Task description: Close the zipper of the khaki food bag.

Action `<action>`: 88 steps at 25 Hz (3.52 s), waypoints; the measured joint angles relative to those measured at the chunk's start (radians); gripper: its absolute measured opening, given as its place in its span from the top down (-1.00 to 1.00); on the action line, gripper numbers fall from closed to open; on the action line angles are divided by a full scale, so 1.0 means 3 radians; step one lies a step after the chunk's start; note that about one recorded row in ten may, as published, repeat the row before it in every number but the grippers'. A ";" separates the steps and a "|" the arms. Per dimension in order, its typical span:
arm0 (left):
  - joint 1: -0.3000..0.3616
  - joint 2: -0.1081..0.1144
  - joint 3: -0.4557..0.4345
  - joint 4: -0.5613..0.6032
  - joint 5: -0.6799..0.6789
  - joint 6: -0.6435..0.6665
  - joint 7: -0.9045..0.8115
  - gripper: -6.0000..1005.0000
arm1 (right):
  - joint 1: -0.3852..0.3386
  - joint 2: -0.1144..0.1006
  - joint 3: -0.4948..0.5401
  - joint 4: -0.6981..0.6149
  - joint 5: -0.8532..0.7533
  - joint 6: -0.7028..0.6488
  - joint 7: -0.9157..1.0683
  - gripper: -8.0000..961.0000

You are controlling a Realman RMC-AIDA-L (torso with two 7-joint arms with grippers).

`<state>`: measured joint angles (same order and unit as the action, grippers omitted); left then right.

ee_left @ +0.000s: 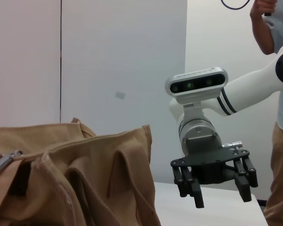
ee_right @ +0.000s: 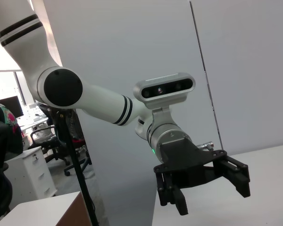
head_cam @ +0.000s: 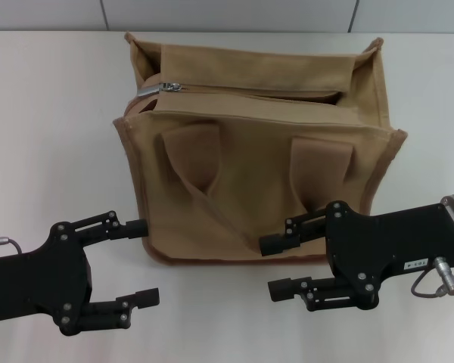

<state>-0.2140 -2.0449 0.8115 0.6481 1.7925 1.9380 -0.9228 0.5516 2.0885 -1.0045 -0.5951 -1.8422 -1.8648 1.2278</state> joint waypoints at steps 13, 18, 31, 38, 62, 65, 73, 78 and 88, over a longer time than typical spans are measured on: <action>0.0016 -0.0003 -0.0169 -0.0009 -0.0006 -0.0008 0.0007 -0.59 | 0.0053 -0.0004 -0.0039 0.0105 0.0095 0.0006 -0.0023 -0.08; 0.0158 -0.0012 -0.1086 -0.0013 -0.0024 -0.0007 0.0029 -0.58 | 0.0054 0.0000 -0.0040 0.0132 0.0105 0.0013 -0.0027 -0.08; -0.0005 -0.0093 -0.1492 -0.0294 -0.0003 -0.0449 0.0269 -0.57 | 0.0072 0.0003 -0.0035 0.0255 0.0171 0.0023 -0.0173 -0.08; -0.0213 -0.0096 -0.1244 -0.0451 -0.0003 -0.0852 0.0275 -0.56 | 0.0046 0.0003 -0.0019 0.0289 0.0173 0.0024 -0.0180 -0.08; -0.0379 -0.0102 -0.1205 -0.0807 -0.0357 -0.1050 0.0607 -0.54 | 0.0012 0.0003 0.0002 0.0439 0.0223 0.0006 -0.0337 -0.08; -0.0390 -0.0097 -0.1200 -0.0854 -0.0373 -0.0945 0.0582 -0.53 | 0.0011 0.0003 0.0003 0.0445 0.0225 0.0005 -0.0339 -0.08; -0.0372 -0.0078 -0.0880 -0.0665 -0.0266 -0.0856 0.0311 -0.52 | 0.0012 0.0000 0.0001 0.0462 0.0225 0.0018 -0.0342 -0.08; -0.0426 -0.0100 -0.0943 -0.0693 -0.0316 -0.0882 0.0299 -0.52 | 0.0031 -0.0002 0.0005 0.0466 0.0225 0.0023 -0.0360 -0.08; -0.0504 -0.0107 -0.0978 -0.0794 -0.0650 -0.1226 0.0287 -0.51 | 0.0013 -0.0003 0.0004 0.0474 0.0259 0.0024 -0.0361 -0.08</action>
<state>-0.3652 -2.0770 0.5182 0.4098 1.5976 1.5703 -0.8368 0.5555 2.0876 -1.0032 -0.4529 -1.7644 -1.8575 1.1195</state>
